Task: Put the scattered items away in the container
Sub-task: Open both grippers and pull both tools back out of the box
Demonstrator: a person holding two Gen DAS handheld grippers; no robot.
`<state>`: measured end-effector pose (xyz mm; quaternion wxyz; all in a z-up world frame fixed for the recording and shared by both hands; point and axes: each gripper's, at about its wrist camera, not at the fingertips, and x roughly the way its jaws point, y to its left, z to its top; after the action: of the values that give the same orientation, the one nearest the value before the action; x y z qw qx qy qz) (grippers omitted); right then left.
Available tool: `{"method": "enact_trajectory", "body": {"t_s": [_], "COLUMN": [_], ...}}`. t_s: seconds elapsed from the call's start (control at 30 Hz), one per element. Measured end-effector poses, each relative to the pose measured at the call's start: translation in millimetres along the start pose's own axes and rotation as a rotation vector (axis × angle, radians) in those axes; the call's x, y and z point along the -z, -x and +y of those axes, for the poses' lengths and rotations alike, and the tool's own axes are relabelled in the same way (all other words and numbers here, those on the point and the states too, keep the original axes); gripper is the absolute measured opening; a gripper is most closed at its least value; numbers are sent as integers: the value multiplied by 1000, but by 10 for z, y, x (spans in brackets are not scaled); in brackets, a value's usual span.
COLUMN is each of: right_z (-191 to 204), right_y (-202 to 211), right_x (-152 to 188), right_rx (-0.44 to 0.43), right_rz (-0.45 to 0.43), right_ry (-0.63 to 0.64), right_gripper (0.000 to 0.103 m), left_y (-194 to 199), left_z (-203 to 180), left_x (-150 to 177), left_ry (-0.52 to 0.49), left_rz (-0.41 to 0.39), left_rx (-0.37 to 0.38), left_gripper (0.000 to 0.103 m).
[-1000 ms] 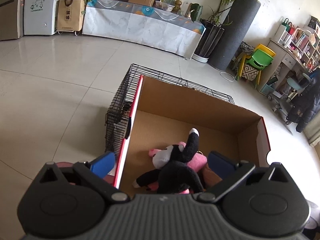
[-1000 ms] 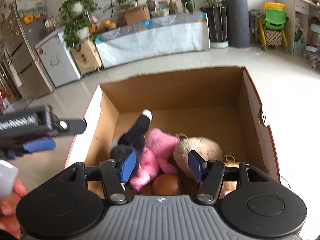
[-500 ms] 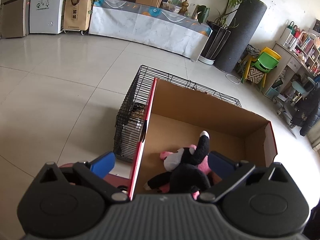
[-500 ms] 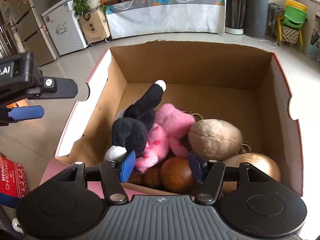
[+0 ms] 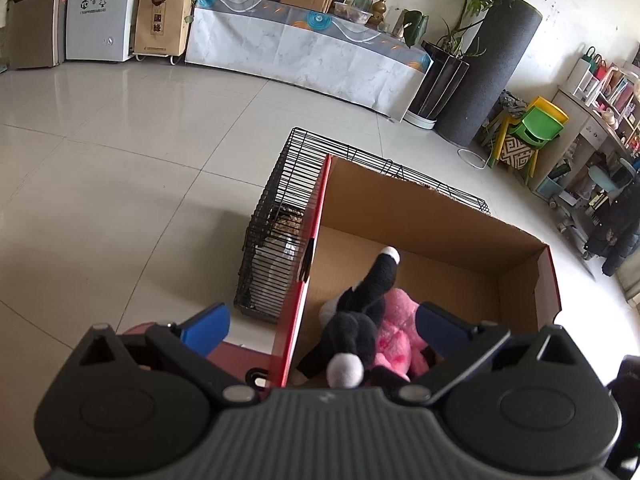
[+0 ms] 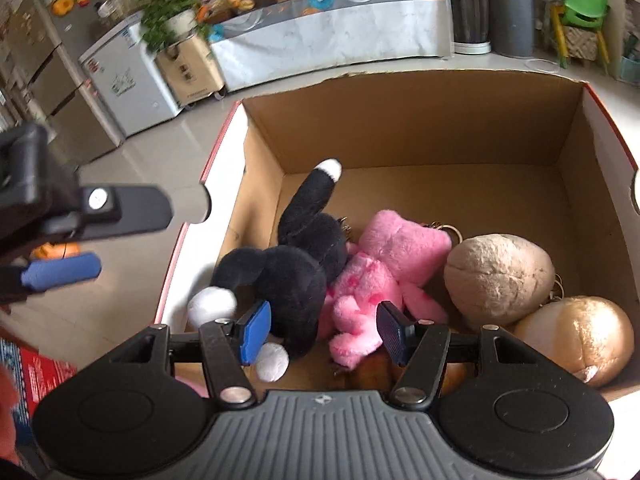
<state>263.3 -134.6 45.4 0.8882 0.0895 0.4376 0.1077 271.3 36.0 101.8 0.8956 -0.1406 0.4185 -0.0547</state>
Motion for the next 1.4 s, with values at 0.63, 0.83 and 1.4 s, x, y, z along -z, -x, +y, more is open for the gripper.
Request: {"method": "enact_trajectory", "body": {"t_s": [0.63,0.83,1.4], "right_z": [-303,-405,-398], "right_y": [282,482,979], "right_x": [-165,-221,26], "right_rx": [99,159,202], "right_rz": [-4,4,43], "right_ry": [-102,-93,-91], "right_gripper": [72,73,73], "left_y": [-51,-20,265], "left_z": [-146,-257,-382], "left_x": [69,124,363], "left_ry": [-62,-92,-86], "left_rz": [51,59,99], "left_rx": [-23,-43,-86], "left_gripper": [103,103,103]}}
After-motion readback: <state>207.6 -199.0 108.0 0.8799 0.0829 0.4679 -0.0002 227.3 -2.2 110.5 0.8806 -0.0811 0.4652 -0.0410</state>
